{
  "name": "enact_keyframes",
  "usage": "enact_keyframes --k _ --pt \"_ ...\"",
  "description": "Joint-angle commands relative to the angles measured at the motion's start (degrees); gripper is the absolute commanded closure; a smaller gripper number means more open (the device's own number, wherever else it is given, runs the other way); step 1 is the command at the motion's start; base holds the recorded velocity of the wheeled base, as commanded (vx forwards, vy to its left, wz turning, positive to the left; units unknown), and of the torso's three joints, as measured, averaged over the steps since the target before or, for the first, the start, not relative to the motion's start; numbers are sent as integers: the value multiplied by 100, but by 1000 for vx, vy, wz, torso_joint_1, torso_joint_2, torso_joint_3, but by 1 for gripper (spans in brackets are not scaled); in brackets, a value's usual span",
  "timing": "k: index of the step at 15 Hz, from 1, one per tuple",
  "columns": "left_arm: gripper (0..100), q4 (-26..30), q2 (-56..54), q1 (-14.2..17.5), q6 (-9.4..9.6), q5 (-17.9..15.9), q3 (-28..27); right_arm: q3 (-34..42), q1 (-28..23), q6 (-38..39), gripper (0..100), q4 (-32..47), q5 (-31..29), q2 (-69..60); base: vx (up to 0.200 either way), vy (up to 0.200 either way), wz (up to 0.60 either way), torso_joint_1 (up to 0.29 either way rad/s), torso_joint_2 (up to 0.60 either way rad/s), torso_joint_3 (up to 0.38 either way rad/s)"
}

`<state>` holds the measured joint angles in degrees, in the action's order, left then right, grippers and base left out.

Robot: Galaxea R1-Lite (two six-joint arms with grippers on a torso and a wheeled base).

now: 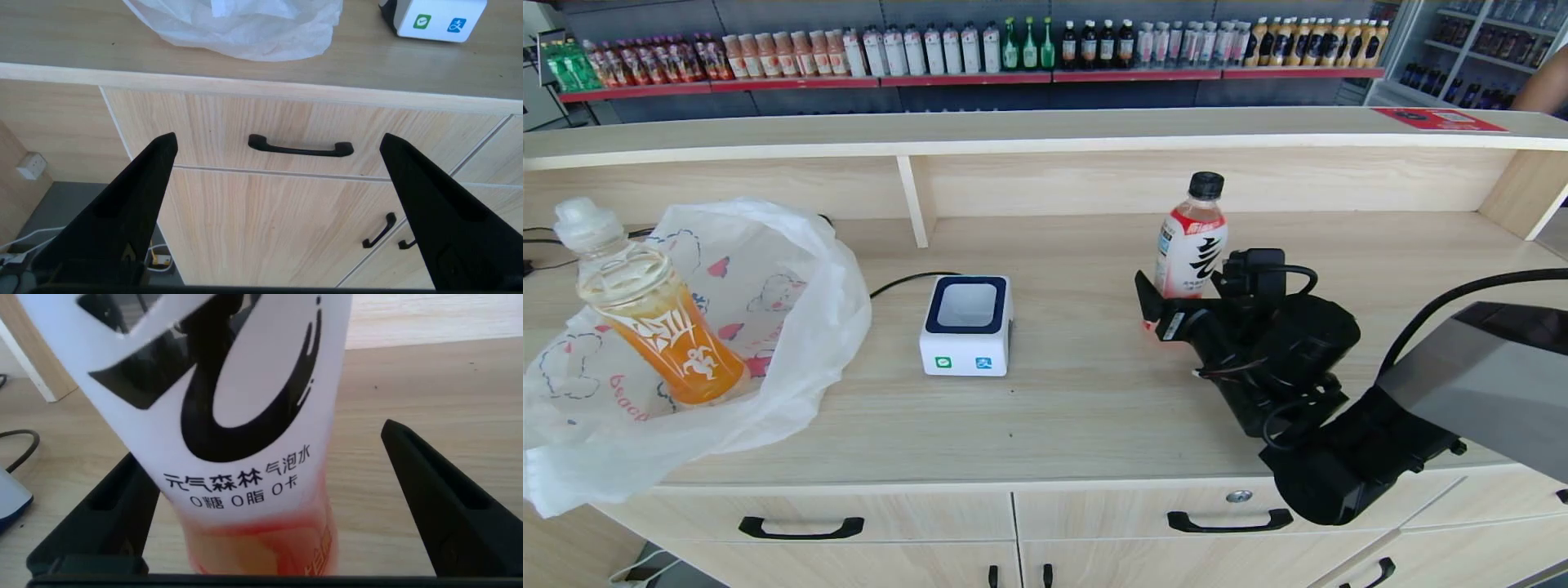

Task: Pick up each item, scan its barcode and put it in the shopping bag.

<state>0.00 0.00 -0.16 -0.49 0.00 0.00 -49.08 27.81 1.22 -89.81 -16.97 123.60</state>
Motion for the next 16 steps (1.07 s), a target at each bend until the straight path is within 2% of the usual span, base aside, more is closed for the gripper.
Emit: enact_keyframes --k 1,8,9,16 --pt "0 0 0 -2 -4 0 0 -14 -38 1 0 -2 1 33 0 0 0 0 0 0" --pt "0 0 0 -2 -4 0 0 -49 -38 10 0 -10 1 24 0 0 0 0 0 0" --pt "0 0 0 -2 -4 0 0 -58 -38 1 100 -10 1 24 0 0 0 0 0 0" --pt "0 0 0 -2 -13 0 0 -58 -38 -69 100 -19 27 -117 0 0 0 0 0 0"
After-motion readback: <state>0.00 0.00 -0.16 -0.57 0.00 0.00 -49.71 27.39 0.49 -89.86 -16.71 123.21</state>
